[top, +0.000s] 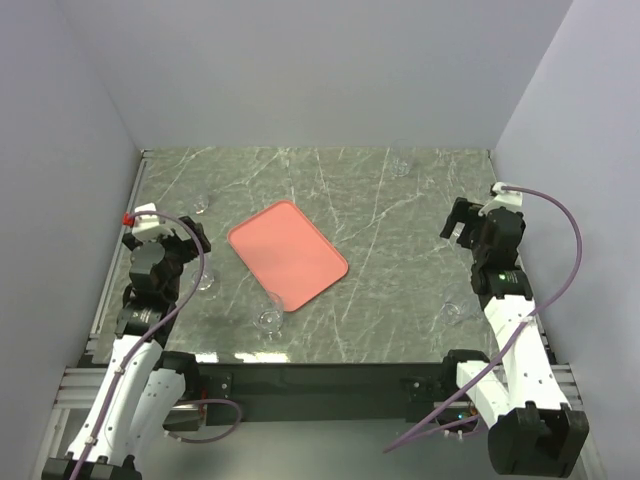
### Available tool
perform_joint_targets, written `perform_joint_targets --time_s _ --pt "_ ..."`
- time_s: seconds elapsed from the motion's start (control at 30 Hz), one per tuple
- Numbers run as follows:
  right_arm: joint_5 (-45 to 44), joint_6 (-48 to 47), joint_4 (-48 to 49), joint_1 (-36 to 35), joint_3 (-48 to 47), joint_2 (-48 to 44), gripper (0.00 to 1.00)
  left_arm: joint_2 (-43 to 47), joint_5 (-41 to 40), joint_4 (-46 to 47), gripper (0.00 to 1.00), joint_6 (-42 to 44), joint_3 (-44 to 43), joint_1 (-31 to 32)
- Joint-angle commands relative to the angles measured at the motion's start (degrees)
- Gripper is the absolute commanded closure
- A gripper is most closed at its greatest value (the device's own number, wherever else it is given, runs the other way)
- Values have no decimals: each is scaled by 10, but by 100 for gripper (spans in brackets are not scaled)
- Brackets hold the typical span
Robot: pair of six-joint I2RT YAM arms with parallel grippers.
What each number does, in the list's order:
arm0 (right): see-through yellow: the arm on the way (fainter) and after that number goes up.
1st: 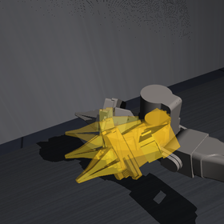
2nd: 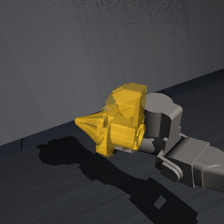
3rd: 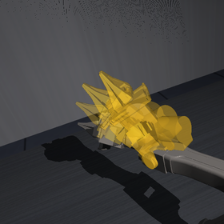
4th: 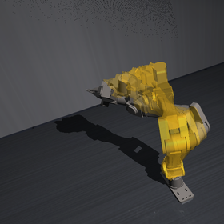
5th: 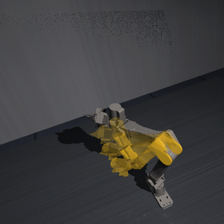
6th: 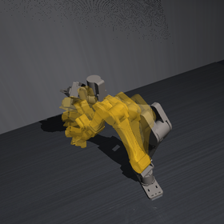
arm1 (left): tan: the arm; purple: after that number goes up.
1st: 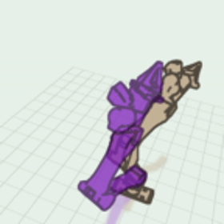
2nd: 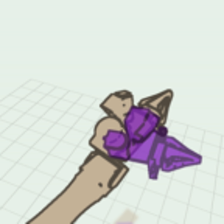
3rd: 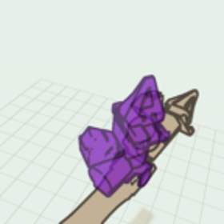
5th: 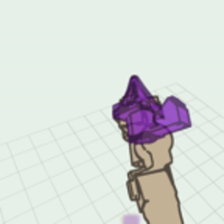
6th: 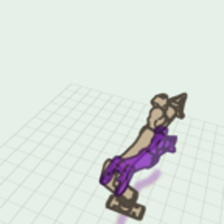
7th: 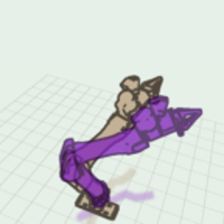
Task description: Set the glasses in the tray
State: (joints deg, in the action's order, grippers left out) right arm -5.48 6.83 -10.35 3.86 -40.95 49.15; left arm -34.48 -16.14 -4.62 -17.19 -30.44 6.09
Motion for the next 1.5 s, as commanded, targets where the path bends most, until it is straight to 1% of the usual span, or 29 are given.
perform_joint_targets --time_s 0.0,0.07,0.13,0.2,0.23,0.3,0.33,0.37,0.5,0.57,0.6,0.67,0.7,0.73,0.77,0.8,0.87,1.0,1.03,1.1,1.13,1.2,1.27,1.33,1.37,1.4,1.47 --pt "6 0 9 5 -34 -18 0 20 24 8 1 4 -21 1" --pt "32 -35 6 4 -40 -24 0 20 26 4 1 -3 -25 1" --pt "99 -51 1 4 -48 -29 0 14 28 -6 1 -9 -34 1" --pt "162 -86 20 4 -34 -43 0 0 30 -15 1 -26 -45 1" --pt "232 -99 28 4 -26 -49 0 -6 30 -21 1 -28 -53 1" --pt "307 -166 32 4 -3 -63 0 -24 31 -27 1 -35 -61 1" --pt "364 -193 22 4 1 -64 0 -30 30 -28 1 -39 -71 1" --pt "388 -226 9 2 1 -59 0 -37 30 -31 1 -45 -76 0" --pt "417 -237 -76 4 -23 -23 0 -83 51 -31 1 -62 -110 -5" --pt "455 -259 -93 14 -26 -5 0 -109 67 -32 1 -81 -127 -16" --pt "465 -263 -103 22 -26 1 0 -137 76 -36 1 -90 -137 -22" --pt "496 -276 -108 26 -20 14 0 -169 116 -41 3 -113 -168 -43" --pt "503 -282 -117 26 -19 15 0 -202 144 -43 4 -120 -190 -50" --pt "506 -285 -121 26 -21 17 0 -219 156 -43 4 -127 -200 -57" --pt "507 -287 -122 26 -23 15 0 -253 165 -43 5 -141 -211 -77" --pt "498 -284 -118 26 -26 13 0 -271 178 -48 5 -150 -234 -87" --pt "492 -278 -115 26 -22 6 0 -305 210 -55 6 -173 -254 -114" --pt "482 -281 -134 26 -17 -13 1 -406 251 -57 10 -204 -305 -161" --pt "477 -282 -132 26 -14 -19 1 -424 256 -60 13 -215 -316 -175" --pt "471 -284 -126 26 -8 -34 1 -477 262 -75 16 -228 -348 -187" --pt "472 -286 -125 26 -6 -38 1 -494 265 -79 23 -232 -359 -196" --pt "473 -291 -129 26 -5 -41 1 -544 271 -92 29 -236 -393 -203" --pt "467 -299 -132 26 -6 -38 2 -587 270 -106 31 -234 -417 -210" --pt "463 -300 -134 26 -6 -38 2 -613 263 -117 35 -230 -452 -214" --pt "459 -300 -134 26 -5 -38 2 -642 259 -126 36 -229 -465 -216" --pt "459 -301 -133 26 -5 -39 2 -658 252 -153 41 -230 -494 -218" --pt "456 -300 -132 26 -4 -41 2 -702 251 -176 48 -231 -519 -223"
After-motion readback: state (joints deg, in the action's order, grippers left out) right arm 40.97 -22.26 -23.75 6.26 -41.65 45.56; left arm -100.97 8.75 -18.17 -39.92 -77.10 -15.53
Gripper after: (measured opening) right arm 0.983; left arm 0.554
